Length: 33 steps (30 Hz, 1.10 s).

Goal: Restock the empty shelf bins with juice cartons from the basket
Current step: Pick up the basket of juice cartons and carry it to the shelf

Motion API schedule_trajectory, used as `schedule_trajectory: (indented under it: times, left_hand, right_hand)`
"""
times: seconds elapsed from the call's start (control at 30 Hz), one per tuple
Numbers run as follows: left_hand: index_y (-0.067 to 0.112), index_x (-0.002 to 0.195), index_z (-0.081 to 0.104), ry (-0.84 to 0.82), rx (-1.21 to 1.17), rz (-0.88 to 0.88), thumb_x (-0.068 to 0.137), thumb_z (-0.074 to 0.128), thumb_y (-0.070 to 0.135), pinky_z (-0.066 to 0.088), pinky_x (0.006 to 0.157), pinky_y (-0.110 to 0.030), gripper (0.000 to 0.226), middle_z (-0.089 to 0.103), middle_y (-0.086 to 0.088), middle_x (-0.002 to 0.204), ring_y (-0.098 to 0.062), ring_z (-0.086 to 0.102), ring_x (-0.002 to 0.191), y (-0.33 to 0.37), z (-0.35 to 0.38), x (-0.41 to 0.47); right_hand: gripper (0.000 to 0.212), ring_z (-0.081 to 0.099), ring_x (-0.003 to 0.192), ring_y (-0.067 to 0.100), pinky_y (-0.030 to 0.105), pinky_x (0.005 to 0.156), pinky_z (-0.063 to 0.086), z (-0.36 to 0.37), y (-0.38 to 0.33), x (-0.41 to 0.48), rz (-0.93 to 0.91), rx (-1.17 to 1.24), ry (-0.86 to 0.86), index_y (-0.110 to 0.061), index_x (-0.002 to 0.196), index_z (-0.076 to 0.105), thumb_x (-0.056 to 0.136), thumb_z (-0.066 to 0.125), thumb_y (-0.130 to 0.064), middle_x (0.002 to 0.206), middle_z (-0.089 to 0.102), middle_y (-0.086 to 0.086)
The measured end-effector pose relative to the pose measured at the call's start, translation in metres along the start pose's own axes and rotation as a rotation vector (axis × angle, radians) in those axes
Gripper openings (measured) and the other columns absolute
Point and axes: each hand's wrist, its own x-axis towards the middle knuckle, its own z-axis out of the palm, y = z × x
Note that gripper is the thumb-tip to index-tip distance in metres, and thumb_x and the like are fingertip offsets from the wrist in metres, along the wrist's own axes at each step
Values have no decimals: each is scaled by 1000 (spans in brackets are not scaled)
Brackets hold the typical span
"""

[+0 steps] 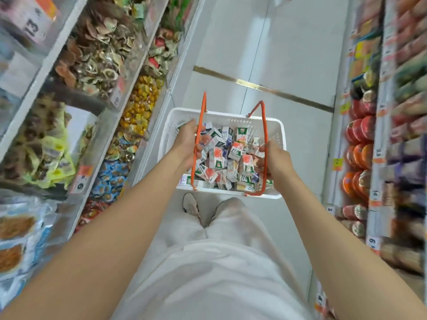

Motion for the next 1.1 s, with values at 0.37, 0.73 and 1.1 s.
schedule_trajectory:
  times: [0.37,0.73,1.1]
  left_hand:
    - [12,120,68,-24,184,38,102,45,50,24,49,-27,48,56,1,78,-9,34,48,225,143,174]
    - [11,117,66,-50,91,61,105,41,41,21,49,-25,41,57,0,74,-8,31,49,469,273,358]
    - [16,117,68,-71,-53,19,105,42,45,18,54,-26,40,70,-5,99,-8,27,52,736,395,549]
  right_hand:
    - [31,64,56,30,31,50,47,-8,-200,193,-69,186,12,-5,99,64,92,49,-32,69,70,16]
    - [24,63,46,26,25,41,43,-15,-473,392,-155,135,68,-8,102,68,91,57,-27,72,71,15]
    - [25,51,51,20,31,50,43,0,-778,603,-237,138,259,-6,74,68,83,62,-29,60,60,7]
